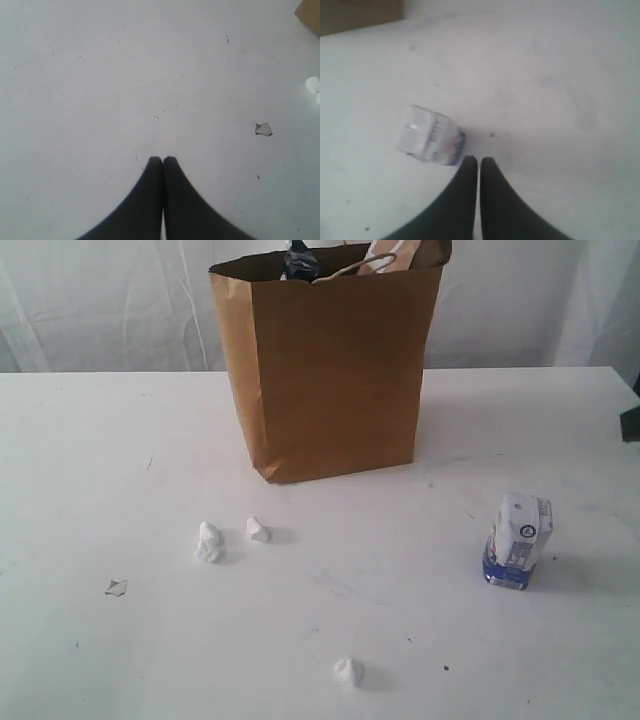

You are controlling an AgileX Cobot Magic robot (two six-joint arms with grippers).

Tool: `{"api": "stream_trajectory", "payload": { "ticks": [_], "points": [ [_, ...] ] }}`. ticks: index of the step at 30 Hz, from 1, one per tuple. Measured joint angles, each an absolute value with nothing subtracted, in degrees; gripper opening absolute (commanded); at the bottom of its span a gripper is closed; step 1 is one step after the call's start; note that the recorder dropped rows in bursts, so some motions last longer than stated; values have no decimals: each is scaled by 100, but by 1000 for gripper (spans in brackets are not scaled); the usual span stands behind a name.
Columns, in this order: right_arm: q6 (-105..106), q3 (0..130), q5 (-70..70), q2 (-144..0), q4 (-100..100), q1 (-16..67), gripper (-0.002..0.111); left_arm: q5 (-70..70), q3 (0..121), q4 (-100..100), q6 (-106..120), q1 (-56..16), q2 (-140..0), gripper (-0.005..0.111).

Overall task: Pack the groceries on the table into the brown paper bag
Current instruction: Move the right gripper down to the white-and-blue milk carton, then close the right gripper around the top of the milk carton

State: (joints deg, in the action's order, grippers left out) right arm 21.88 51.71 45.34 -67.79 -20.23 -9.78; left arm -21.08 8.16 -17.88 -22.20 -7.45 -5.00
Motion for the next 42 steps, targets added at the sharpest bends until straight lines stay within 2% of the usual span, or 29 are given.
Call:
{"api": "stream_trajectory", "payload": {
  "ticks": [4, 8, 11, 22, 42],
  "points": [
    [2938, 5348, 4888, -6837, -2581, -657, 38, -2104, 816, -1788, -2220, -745, -500, 0],
    [3219, 5348, 4938, -7075, -2673, -375, 71, -2095, 816, -1788, -2220, -745, -500, 0],
    [3316, 5348, 4905, -7220, -2673, -199, 86, -2095, 816, -1775, -2220, -745, -500, 0],
    [3552, 5348, 3775, -7606, -2697, -13, 87, -2095, 816, -1319, -2220, -745, -500, 0],
    [3552, 5356, 4244, -9162, -3623, 78, 87, -2084, 816, -1166, -2220, -745, -500, 0]
  ]
}}
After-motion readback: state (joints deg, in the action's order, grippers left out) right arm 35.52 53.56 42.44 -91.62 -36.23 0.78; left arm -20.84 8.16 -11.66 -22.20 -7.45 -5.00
